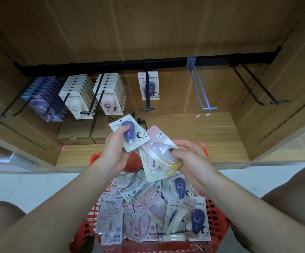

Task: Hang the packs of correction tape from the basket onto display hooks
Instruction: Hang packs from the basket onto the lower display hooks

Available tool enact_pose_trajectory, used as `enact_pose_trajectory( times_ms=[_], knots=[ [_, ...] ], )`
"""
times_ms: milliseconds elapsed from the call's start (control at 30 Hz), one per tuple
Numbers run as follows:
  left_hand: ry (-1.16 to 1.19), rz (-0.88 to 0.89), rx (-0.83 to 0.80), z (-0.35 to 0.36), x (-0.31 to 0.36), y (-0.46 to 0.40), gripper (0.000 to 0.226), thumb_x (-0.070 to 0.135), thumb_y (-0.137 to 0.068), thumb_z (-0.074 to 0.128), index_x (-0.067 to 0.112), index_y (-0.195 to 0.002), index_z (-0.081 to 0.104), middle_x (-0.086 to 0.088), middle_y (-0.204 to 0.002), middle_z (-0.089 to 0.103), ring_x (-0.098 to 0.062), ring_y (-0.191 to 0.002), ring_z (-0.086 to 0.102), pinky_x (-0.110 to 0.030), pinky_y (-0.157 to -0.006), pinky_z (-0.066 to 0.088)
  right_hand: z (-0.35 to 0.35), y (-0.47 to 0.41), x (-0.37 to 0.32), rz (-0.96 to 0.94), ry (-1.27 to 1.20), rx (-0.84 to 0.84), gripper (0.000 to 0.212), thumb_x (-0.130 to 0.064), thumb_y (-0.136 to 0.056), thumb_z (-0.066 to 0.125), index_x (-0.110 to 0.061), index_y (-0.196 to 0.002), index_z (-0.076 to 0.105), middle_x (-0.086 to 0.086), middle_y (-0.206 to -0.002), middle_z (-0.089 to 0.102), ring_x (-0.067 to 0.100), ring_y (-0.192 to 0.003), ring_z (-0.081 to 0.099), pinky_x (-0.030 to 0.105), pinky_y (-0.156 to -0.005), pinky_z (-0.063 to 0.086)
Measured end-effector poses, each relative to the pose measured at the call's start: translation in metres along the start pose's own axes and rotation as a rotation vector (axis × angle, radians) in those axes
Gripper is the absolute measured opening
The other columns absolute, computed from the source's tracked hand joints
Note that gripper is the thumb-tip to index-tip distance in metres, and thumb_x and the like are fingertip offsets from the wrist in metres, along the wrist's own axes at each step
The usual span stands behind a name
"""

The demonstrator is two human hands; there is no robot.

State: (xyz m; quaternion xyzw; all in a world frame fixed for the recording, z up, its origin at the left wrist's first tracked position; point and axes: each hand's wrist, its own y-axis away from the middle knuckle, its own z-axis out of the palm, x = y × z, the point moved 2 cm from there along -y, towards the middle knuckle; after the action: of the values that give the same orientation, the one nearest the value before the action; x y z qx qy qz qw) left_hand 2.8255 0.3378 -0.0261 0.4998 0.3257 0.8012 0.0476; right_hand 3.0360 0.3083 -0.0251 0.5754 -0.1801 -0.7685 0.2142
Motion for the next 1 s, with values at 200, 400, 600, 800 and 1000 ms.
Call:
enact_pose_trajectory(
  times_ms=[200, 400, 600, 800, 1000],
  knots=[
    [0.011, 0.01, 0.132, -0.012, 0.0, -0.002, 0.027, 0.019, -0.099, 0.065, 0.016, -0.126, 0.06, -0.012, -0.109, 0.078, -0.027, -0.091, 0.077, -0.043, -0.081, 0.063, -0.007, 0.0, -0.008, -0.021, -0.081, 0.091, 0.026, 0.012, -0.095, 0.058, -0.004, -0.113, 0.065, 0.013, -0.105, 0.078, 0.026, -0.086, 0.073, 0.045, -0.079, 0.06],
    [-0.231, 0.016, 0.091, -0.009, -0.008, 0.006, 0.012, 0.016, -0.099, 0.065, 0.018, -0.11, 0.063, -0.012, -0.1, 0.079, -0.029, -0.087, 0.077, -0.045, -0.078, 0.063, -0.008, -0.002, -0.01, -0.047, -0.149, 0.102, 0.028, 0.013, -0.095, 0.058, 0.0, -0.119, 0.065, 0.017, -0.112, 0.077, 0.03, -0.099, 0.074, 0.052, -0.099, 0.058],
    [-0.367, -0.106, -0.305, 0.012, -0.023, 0.019, 0.051, 0.053, -0.104, 0.046, 0.017, -0.132, 0.069, -0.014, -0.125, 0.074, -0.035, -0.113, 0.072, -0.05, -0.098, 0.058, 0.003, -0.005, -0.002, -0.035, -0.104, 0.005, 0.03, 0.014, -0.095, 0.055, 0.0, -0.118, 0.067, 0.017, -0.114, 0.077, 0.025, -0.088, 0.075, 0.046, -0.081, 0.059],
    [-0.366, -0.081, -0.33, 0.014, -0.026, 0.013, 0.052, 0.053, -0.096, 0.066, 0.013, -0.128, 0.071, -0.02, -0.124, 0.073, -0.038, -0.11, 0.072, -0.05, -0.091, 0.06, 0.003, -0.009, 0.0, 0.008, -0.136, -0.001, 0.026, 0.009, -0.097, 0.056, 0.002, -0.12, 0.064, 0.022, -0.108, 0.073, 0.031, -0.087, 0.071, 0.044, -0.071, 0.059],
    [-0.364, -0.049, -0.28, 0.015, -0.026, 0.01, 0.027, 0.027, -0.099, 0.068, 0.006, -0.117, 0.072, -0.015, -0.101, 0.078, -0.028, -0.081, 0.076, -0.035, -0.061, 0.059, -0.004, -0.011, 0.003, 0.013, -0.105, -0.006, 0.024, 0.005, -0.097, 0.058, 0.0, -0.12, 0.064, 0.019, -0.105, 0.073, 0.028, -0.086, 0.071, 0.047, -0.08, 0.056]
  ],
)
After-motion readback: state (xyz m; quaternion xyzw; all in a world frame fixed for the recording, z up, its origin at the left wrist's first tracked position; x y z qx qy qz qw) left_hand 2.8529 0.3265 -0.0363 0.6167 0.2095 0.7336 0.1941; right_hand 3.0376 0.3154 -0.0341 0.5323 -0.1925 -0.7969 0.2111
